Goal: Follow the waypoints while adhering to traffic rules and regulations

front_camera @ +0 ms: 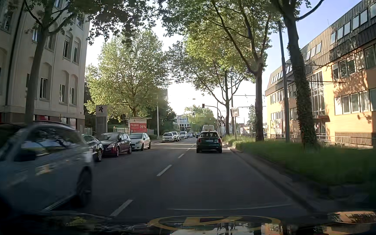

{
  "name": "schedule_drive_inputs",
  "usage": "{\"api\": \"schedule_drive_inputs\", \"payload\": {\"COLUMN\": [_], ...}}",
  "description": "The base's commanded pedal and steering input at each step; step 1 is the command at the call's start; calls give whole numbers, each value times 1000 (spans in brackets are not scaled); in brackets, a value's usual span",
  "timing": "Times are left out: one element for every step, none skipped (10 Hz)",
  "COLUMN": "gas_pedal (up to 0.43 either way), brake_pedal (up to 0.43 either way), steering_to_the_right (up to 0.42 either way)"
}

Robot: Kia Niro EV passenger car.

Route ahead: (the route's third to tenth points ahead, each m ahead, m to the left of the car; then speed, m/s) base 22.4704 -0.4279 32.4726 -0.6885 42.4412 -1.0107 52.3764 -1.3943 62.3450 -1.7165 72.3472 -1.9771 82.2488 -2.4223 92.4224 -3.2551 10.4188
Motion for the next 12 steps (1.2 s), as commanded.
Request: {"api": "schedule_drive_inputs", "payload": {"gas_pedal": [150, 150, 157, 169, 177, 189, 189, 189, 189, 189, 189, 189], "brake_pedal": [0, 0, 0, 0, 0, 0, 0, 0, 0, 0, 0, 0], "steering_to_the_right": [0, 0, 0, 0, 0, 0, 0, 0, 1, 0, 0, 0]}}
